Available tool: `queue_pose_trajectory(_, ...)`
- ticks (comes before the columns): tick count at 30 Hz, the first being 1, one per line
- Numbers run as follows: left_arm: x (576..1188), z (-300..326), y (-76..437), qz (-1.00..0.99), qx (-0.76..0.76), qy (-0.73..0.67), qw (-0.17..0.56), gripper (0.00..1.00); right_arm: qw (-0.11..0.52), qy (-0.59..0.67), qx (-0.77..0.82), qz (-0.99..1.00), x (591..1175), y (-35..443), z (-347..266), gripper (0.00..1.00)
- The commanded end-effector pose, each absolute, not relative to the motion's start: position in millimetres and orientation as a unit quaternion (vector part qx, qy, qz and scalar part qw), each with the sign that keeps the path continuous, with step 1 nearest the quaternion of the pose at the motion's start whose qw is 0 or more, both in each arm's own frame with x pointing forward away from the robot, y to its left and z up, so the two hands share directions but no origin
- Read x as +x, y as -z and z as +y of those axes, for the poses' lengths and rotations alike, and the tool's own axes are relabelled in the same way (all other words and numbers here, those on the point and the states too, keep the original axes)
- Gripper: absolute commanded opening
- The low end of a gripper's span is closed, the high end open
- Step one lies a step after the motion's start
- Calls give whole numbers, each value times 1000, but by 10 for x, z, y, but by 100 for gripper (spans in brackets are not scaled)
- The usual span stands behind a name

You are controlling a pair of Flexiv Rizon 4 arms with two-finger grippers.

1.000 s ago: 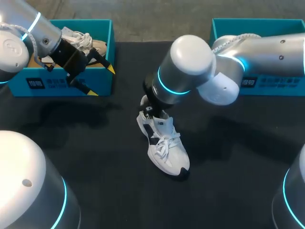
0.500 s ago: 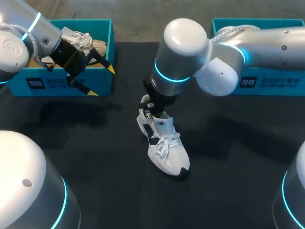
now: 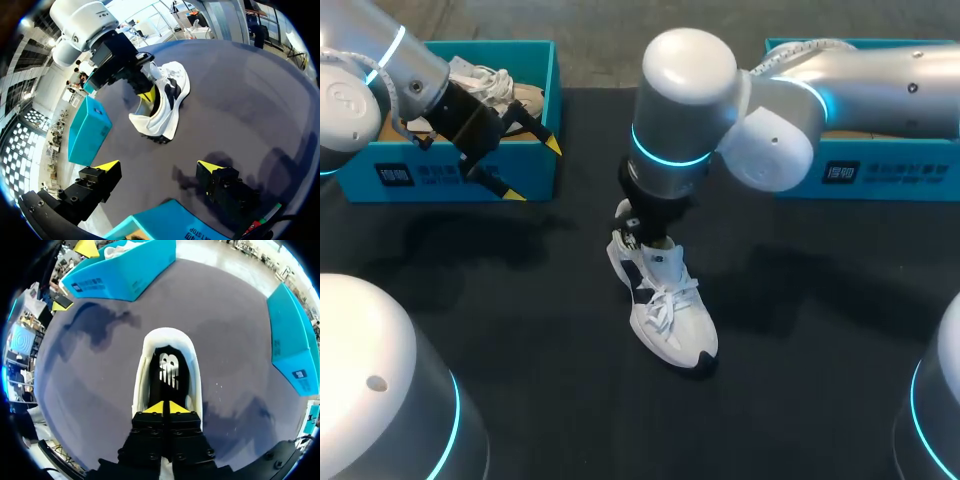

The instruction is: Take the shoe out of the shoebox, open the shoe tongue, remove and reinsert the insole, then place the shoe into the shoebox

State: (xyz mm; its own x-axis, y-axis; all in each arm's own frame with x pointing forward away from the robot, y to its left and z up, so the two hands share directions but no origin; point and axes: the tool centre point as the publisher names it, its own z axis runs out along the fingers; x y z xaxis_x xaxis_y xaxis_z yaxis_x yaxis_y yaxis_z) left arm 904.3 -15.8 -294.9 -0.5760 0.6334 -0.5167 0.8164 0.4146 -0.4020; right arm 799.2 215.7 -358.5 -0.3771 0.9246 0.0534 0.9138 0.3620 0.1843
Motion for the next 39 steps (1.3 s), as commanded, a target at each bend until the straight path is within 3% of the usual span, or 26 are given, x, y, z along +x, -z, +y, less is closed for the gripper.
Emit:
queue_pose_trajectory(1, 9038, -159, 2946, 829, 438, 317, 143, 100, 28, -86, 559, 824, 7948, 3553, 2134, 17)
queue_pose_trajectory(3, 9038, -159, 2946, 829, 438, 317, 143, 100, 27, -83, 559, 825, 7942, 3547, 2131, 19)
queue_pose_trajectory(4, 9038, -159, 2946, 829, 438, 317, 143, 100, 24, -77, 559, 825, 7930, 3539, 2125, 28)
queue_pose_trajectory(8, 9038, -159, 2946, 829, 438, 317, 143, 100, 19, -70, 558, 827, 7909, 3545, 2123, 45)
queue_pose_trajectory(11, 9038, -159, 2946, 829, 438, 317, 143, 100, 16, -67, 559, 826, 7895, 3562, 2125, 49)
queue_pose_trajectory(14, 9038, -159, 2946, 829, 438, 317, 143, 100, 14, -65, 559, 827, 7891, 3571, 2125, 63)
queue_pose_trajectory(18, 9038, -159, 2946, 829, 438, 317, 143, 100, 10, -62, 559, 827, 7876, 3578, 2115, 72)
queue_pose_trajectory(19, 9038, -159, 2946, 829, 438, 317, 143, 100, 9, -61, 559, 827, 7859, 3586, 2110, 81)
queue_pose_trajectory(21, 9038, -159, 2946, 829, 438, 317, 143, 100, 8, -60, 561, 826, 7849, 3588, 2108, 86)
queue_pose_trajectory(23, 9038, -159, 2946, 829, 438, 317, 143, 100, 9, -59, 563, 824, 7818, 3576, 2101, 99)
queue_pose_trajectory(39, 9038, -159, 2946, 829, 438, 317, 143, 100, 14, -58, 580, 813, 7626, 3500, 1994, 96)
